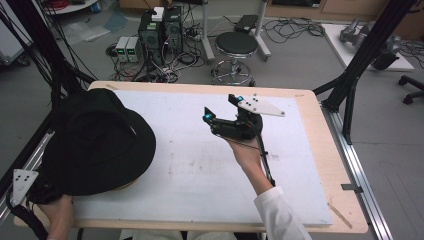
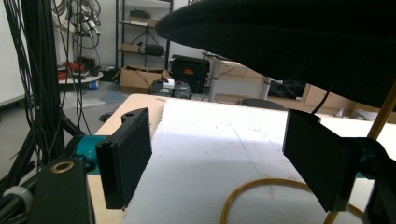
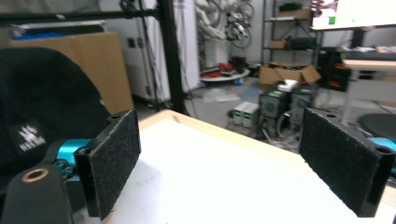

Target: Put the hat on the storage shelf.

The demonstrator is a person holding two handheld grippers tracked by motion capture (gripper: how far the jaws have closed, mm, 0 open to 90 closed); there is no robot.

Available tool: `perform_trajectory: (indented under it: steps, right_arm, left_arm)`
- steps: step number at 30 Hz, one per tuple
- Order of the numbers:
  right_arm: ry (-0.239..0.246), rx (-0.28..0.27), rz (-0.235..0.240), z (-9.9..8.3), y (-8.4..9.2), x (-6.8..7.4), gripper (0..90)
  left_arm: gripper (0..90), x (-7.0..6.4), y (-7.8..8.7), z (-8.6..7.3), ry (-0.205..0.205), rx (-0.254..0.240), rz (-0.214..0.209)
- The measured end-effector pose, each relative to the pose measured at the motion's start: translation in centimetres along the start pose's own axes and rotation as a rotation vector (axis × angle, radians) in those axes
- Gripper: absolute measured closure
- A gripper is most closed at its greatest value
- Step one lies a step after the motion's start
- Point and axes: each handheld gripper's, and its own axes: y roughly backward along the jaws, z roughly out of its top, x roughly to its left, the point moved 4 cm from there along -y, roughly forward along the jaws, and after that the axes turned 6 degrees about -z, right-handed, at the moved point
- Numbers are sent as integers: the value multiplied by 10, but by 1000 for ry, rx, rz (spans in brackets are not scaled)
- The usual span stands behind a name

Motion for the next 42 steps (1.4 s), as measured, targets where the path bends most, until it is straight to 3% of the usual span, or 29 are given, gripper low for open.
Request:
perform_trajectory:
  steps: [10,18,21,24,27,37,42]
  right_arm:
    - [-27,-1,-106,-15,31,-35,124]
    - [-75,4,-201,-37,50,-57,125]
    - [-87,36,-235,-44,54,-63,124]
    - [-80,-1,-245,-45,61,-64,125]
    - [-83,2,-261,-53,65,-67,125]
    - [-132,86,-333,-89,77,-81,125]
    - [-131,93,-359,-102,83,-85,124]
  left_arm:
    - [239,-1,1,-1,0,3,-1]
    - [239,-1,2,0,2,-3,3]
    - [239,-1,2,0,2,-4,3]
    - [239,-2,2,0,2,-4,3]
    - [239,-2,2,0,4,-4,2]
    - [239,-2,2,0,5,-4,3]
    - [240,-2,2,0,5,-2,-3]
